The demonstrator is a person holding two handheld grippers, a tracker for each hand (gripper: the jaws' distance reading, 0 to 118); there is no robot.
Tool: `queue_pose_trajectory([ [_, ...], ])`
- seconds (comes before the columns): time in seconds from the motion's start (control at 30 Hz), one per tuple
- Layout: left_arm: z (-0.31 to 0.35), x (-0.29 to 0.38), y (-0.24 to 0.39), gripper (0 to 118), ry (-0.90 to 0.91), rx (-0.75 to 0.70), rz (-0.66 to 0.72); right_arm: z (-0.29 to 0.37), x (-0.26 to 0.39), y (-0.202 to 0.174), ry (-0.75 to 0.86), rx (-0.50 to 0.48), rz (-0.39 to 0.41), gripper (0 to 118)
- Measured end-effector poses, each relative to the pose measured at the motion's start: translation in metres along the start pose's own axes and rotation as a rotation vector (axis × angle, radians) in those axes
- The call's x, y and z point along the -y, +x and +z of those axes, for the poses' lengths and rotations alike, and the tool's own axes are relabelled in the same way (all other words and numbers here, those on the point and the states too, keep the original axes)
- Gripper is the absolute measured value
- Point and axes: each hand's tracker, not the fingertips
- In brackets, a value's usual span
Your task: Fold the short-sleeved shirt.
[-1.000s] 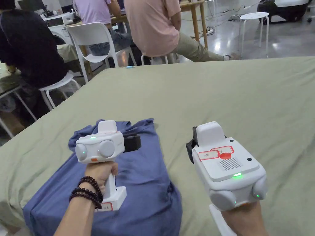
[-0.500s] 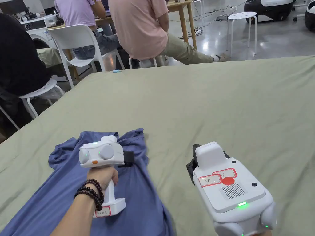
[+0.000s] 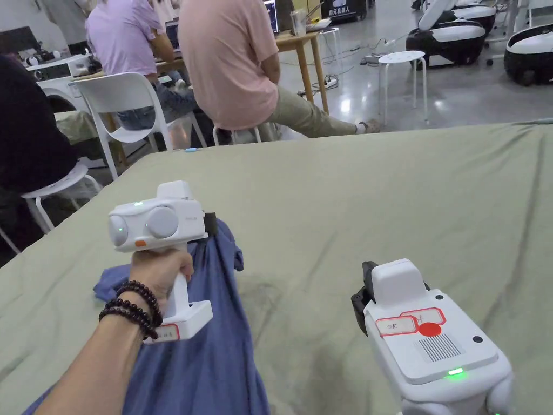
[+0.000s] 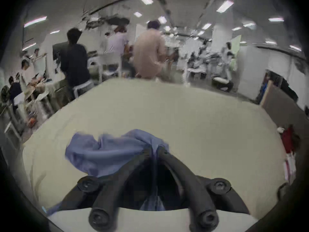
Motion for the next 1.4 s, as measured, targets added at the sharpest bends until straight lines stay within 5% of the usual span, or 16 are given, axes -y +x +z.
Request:
queue_pose_trajectory([
  [0.23, 0.048, -0.042, 0.175, 3, 0.133, 0.44, -0.129, 0.065, 0.002, 0.064, 0.007, 0.186, -0.043, 0],
  [0.47, 0.015, 0.0, 0.361, 3, -0.038, 0.841, -0.179, 0.132, 0.022, 0.143, -0.035, 0.405, -0.069, 0],
  [0.63, -0.059, 0.086, 0.461, 3, -0.255, 0.803, -0.278, 0.16, 0.038, 0.188, -0.058, 0.499, -0.105, 0],
  [0.83, -0.106, 0.143, 0.479, 5, -0.336, 0.76, -0.269, 0.159, 0.055, 0.213, -0.104, 0.566, -0.112, 0],
  [0.87, -0.108, 0.14, 0.476, 11, -0.326, 0.761, -0.256, 0.155, 0.058, 0.214, -0.119, 0.566, -0.114, 0],
  [0.9, -0.109, 0.133, 0.47, 35, -0.311, 0.767, -0.24, 0.152, 0.06, 0.214, -0.129, 0.561, -0.117, 0],
  [0.97, -0.104, 0.117, 0.457, 110, -0.248, 0.754, -0.22, 0.146, 0.061, 0.211, -0.146, 0.541, -0.134, 0],
  [1.03, -0.1, 0.106, 0.428, 107, -0.07, 0.775, -0.178, 0.137, 0.06, 0.208, -0.164, 0.528, -0.14, 0],
  [1.13, -0.094, 0.088, 0.39, 118, -0.053, 0.697, -0.204, 0.118, 0.057, 0.205, -0.175, 0.498, -0.118, 0],
  [1.2, -0.084, 0.077, 0.36, 99, -0.048, 0.625, -0.258, 0.103, 0.052, 0.203, -0.188, 0.478, -0.1, 0],
  [1.27, -0.076, 0.074, 0.326, 61, 0.013, 0.577, -0.287, 0.091, 0.044, 0.202, -0.184, 0.463, -0.098, 0],
  [1.3, -0.073, 0.074, 0.311, 31, 0.037, 0.547, -0.291, 0.086, 0.04, 0.2, -0.184, 0.453, -0.1, 0],
  [1.33, -0.051, 0.07, 0.293, 17, 0.058, 0.509, -0.284, 0.081, 0.035, 0.198, -0.18, 0.442, -0.101, 0],
  [1.4, -0.048, 0.068, 0.262, 11, 0.057, 0.455, -0.247, 0.072, 0.026, 0.194, -0.174, 0.427, -0.09, 0],
])
